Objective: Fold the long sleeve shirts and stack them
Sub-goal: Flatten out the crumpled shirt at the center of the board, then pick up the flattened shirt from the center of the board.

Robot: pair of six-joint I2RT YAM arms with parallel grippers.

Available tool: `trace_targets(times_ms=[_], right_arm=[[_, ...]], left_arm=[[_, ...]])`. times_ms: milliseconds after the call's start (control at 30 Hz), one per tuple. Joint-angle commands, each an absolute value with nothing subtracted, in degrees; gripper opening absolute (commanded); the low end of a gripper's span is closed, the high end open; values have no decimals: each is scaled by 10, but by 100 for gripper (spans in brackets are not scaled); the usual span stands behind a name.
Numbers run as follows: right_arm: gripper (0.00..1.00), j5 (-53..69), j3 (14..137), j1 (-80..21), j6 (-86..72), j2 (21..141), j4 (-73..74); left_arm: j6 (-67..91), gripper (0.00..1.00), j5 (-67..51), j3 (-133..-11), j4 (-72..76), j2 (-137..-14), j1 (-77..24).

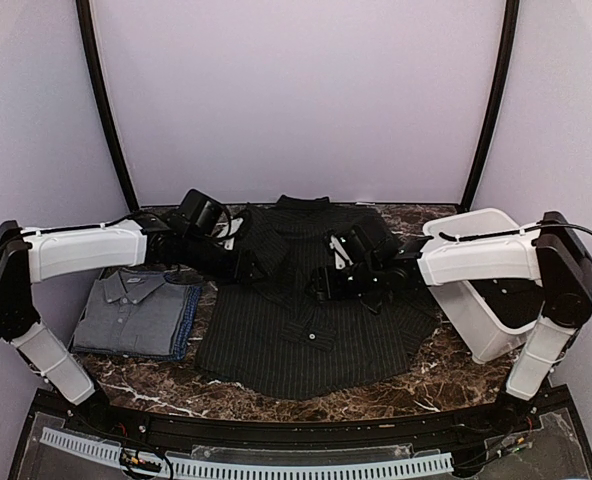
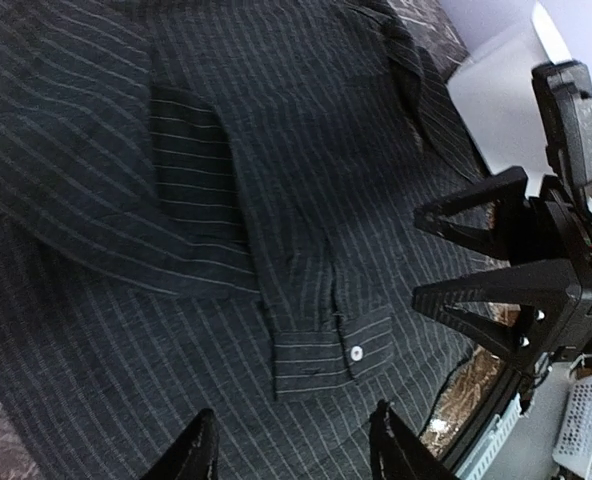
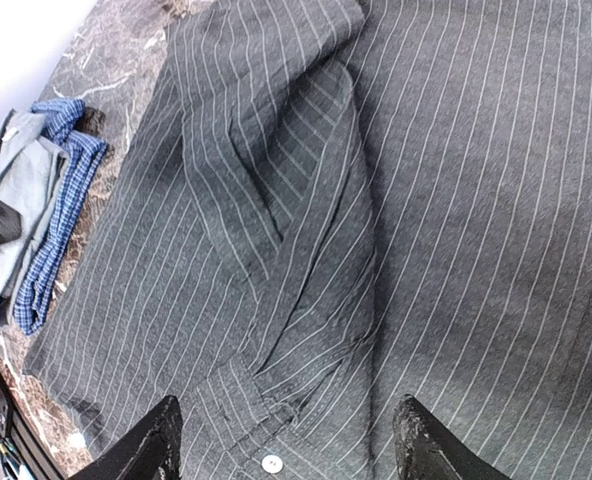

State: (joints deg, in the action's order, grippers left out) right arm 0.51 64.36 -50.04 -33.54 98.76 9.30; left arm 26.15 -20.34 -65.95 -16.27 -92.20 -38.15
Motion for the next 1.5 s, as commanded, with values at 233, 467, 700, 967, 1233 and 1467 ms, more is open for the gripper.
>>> trace_targets(times_ms=[233, 467, 700, 967, 1233, 1467], right_arm=[[64, -104, 649, -599, -339, 997, 165], [58, -188, 758, -663, -313, 1094, 238], [57, -230, 838, -682, -297, 1176, 278], [56, -233, 842, -682, -302, 1204, 276], [41, -197, 793, -668, -325, 1186, 233], [20, -177, 780, -658, -333, 1163, 215]], left_arm=[[341, 44, -51, -533, -259, -794, -381], [393, 39, -19, -477, -282, -756, -381], [413, 39, -19, -424, -299, -703, -382], [422, 38, -48, -391, -303, -675, -382], [425, 37, -61, -369, -309, -669, -382], [440, 37, -95, -343, -283, -668, -382]])
